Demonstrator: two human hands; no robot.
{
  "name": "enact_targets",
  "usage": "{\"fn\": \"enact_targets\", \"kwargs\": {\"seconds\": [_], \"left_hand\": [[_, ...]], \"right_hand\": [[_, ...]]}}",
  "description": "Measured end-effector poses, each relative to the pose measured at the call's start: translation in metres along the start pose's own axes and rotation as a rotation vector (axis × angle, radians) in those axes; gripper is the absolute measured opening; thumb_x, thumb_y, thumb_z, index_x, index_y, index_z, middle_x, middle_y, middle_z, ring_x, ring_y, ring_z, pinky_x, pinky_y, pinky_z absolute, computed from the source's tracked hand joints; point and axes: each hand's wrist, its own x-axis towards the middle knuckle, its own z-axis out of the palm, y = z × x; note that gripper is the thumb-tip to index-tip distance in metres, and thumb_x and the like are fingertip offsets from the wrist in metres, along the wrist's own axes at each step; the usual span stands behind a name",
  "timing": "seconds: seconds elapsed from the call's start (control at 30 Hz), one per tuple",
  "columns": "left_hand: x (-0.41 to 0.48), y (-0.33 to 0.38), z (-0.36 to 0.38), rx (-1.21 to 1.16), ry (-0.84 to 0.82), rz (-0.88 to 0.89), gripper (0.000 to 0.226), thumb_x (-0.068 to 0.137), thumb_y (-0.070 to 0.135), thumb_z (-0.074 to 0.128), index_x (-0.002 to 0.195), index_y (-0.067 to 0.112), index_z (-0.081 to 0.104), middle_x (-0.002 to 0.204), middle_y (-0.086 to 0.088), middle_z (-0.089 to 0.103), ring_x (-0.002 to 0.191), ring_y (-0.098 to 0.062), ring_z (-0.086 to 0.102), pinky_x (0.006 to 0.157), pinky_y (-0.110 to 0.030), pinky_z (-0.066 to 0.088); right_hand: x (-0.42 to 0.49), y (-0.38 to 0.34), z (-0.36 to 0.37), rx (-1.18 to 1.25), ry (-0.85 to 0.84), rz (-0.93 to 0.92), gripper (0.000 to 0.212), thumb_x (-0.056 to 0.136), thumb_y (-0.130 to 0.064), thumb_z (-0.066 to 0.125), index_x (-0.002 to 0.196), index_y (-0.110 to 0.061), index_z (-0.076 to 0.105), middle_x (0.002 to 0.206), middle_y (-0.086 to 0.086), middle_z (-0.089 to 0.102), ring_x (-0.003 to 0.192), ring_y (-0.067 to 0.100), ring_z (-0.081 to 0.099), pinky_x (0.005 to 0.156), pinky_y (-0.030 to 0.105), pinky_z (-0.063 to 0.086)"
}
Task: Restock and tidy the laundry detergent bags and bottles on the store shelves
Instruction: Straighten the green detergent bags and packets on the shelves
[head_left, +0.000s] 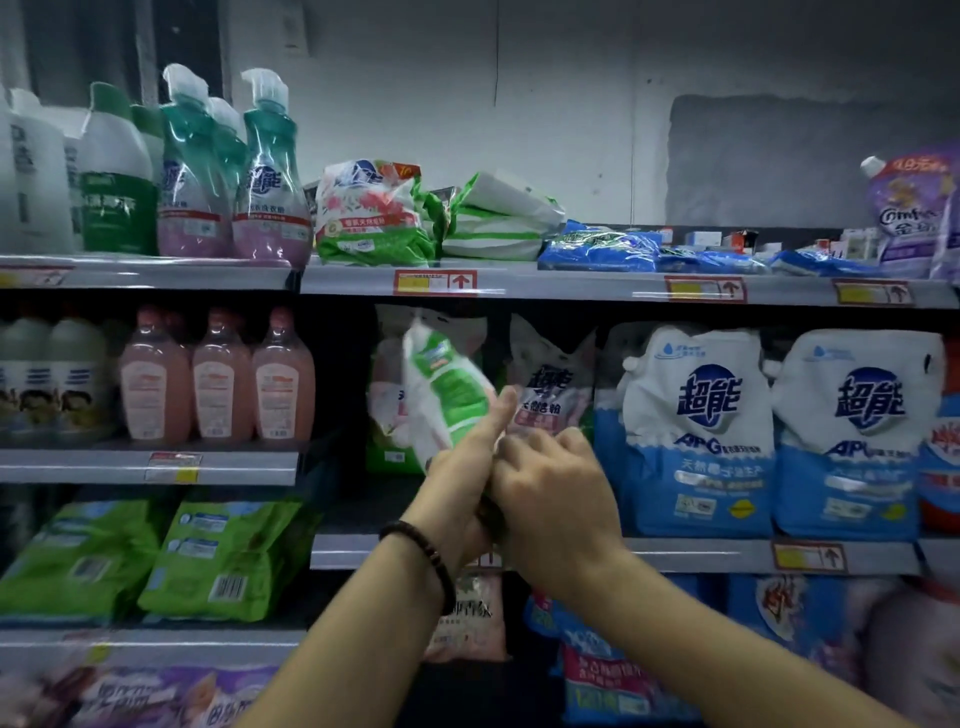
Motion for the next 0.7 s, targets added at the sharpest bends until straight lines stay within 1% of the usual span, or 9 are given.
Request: {"fn": "enact_targets", "kwargs": {"seconds": [0.13, 0.2, 0.3, 0.37, 0.43, 0.47, 0.53, 0.63, 0.7], "left_hand": [[-0.011, -0.037, -0.003, -0.138, 0.295, 0.044, 0.05, 0.086, 0.037, 0.084, 0.113, -0.004, 0.072, 0.098, -0.019, 0.079, 0.082, -0.033, 0.079, 0.069, -0.045, 0.066], [-0.018, -0.049, -0.005, -0.129, 0.321, 0.057, 0.038, 0.093, 0.026, 0.079, 0.111, -0.006, 0.072, 0.098, -0.019, 0.078, 0.086, -0.033, 0.078, 0.073, -0.046, 0.066], [-0.036, -0.052, -0.004, -0.097, 0.279, 0.113, 0.035, 0.094, 0.029, 0.079, 0.111, -0.001, 0.073, 0.085, -0.011, 0.076, 0.071, -0.026, 0.071, 0.056, -0.033, 0.06], [-0.046, -0.05, -0.009, -0.091, 0.211, 0.146, 0.036, 0.089, 0.031, 0.083, 0.109, 0.003, 0.074, 0.083, -0.01, 0.08, 0.068, -0.026, 0.075, 0.056, -0.034, 0.06], [-0.057, -0.047, -0.017, -0.065, 0.161, 0.17, 0.032, 0.091, 0.025, 0.079, 0.113, 0.003, 0.073, 0.09, -0.015, 0.081, 0.073, -0.031, 0.079, 0.057, -0.037, 0.062], [-0.061, -0.047, -0.023, -0.061, 0.139, 0.183, 0.031, 0.092, 0.023, 0.077, 0.117, 0.004, 0.072, 0.097, -0.017, 0.081, 0.08, -0.034, 0.08, 0.059, -0.04, 0.063], [-0.066, -0.051, -0.037, -0.096, 0.103, 0.203, 0.029, 0.097, 0.019, 0.071, 0.124, 0.007, 0.071, 0.109, -0.018, 0.08, 0.093, -0.037, 0.079, 0.067, -0.046, 0.065], [-0.07, -0.056, -0.058, -0.169, 0.065, 0.203, 0.03, 0.102, 0.017, 0.064, 0.131, 0.011, 0.068, 0.122, -0.02, 0.076, 0.106, -0.042, 0.076, 0.076, -0.054, 0.063], [-0.072, -0.055, -0.071, -0.202, 0.046, 0.179, 0.03, 0.104, 0.018, 0.058, 0.131, 0.008, 0.067, 0.123, -0.022, 0.075, 0.102, -0.041, 0.077, 0.073, -0.051, 0.064]], "right_hand": [[-0.037, -0.007, -0.012, -0.099, 0.066, -0.163, 0.035, 0.076, -0.001, 0.037, 0.084, -0.01, 0.07, 0.078, 0.006, 0.062, 0.071, 0.031, 0.057, 0.074, 0.047, 0.047], [-0.049, -0.01, -0.02, -0.113, -0.009, -0.146, 0.025, 0.071, -0.001, 0.046, 0.08, -0.012, 0.067, 0.076, 0.006, 0.061, 0.07, 0.031, 0.055, 0.07, 0.045, 0.047], [-0.064, -0.012, -0.03, -0.004, -0.257, -0.143, 0.025, 0.067, -0.027, 0.071, 0.089, -0.016, 0.066, 0.083, 0.004, 0.061, 0.075, 0.028, 0.055, 0.069, 0.042, 0.046], [-0.069, 0.0, -0.039, 0.264, -0.361, -0.085, 0.044, 0.077, -0.056, 0.063, 0.103, -0.022, 0.068, 0.094, -0.003, 0.063, 0.084, 0.019, 0.059, 0.074, 0.034, 0.05], [-0.071, 0.023, -0.04, 0.678, -0.39, 0.147, 0.047, 0.083, -0.064, 0.06, 0.111, -0.027, 0.07, 0.098, -0.011, 0.065, 0.088, 0.006, 0.061, 0.077, 0.026, 0.054], [-0.076, 0.038, -0.032, 0.807, -0.297, 0.29, 0.044, 0.082, -0.062, 0.065, 0.109, -0.027, 0.069, 0.099, -0.012, 0.064, 0.089, 0.004, 0.061, 0.076, 0.024, 0.053], [-0.088, 0.068, -0.011, 0.882, -0.176, 0.6, 0.058, 0.07, -0.068, 0.072, 0.112, -0.028, 0.063, 0.109, -0.01, 0.061, 0.1, 0.006, 0.06, 0.081, 0.025, 0.052], [-0.107, 0.091, 0.02, 1.334, -0.467, 0.962, 0.104, 0.054, -0.079, 0.085, 0.133, -0.018, 0.058, 0.127, 0.005, 0.068, 0.117, 0.026, 0.068, 0.097, 0.046, 0.059], [-0.115, 0.091, 0.03, 1.644, -0.656, 0.967, 0.095, 0.07, -0.06, 0.088, 0.141, -0.007, 0.055, 0.131, 0.016, 0.072, 0.12, 0.037, 0.07, 0.103, 0.057, 0.057]]}}
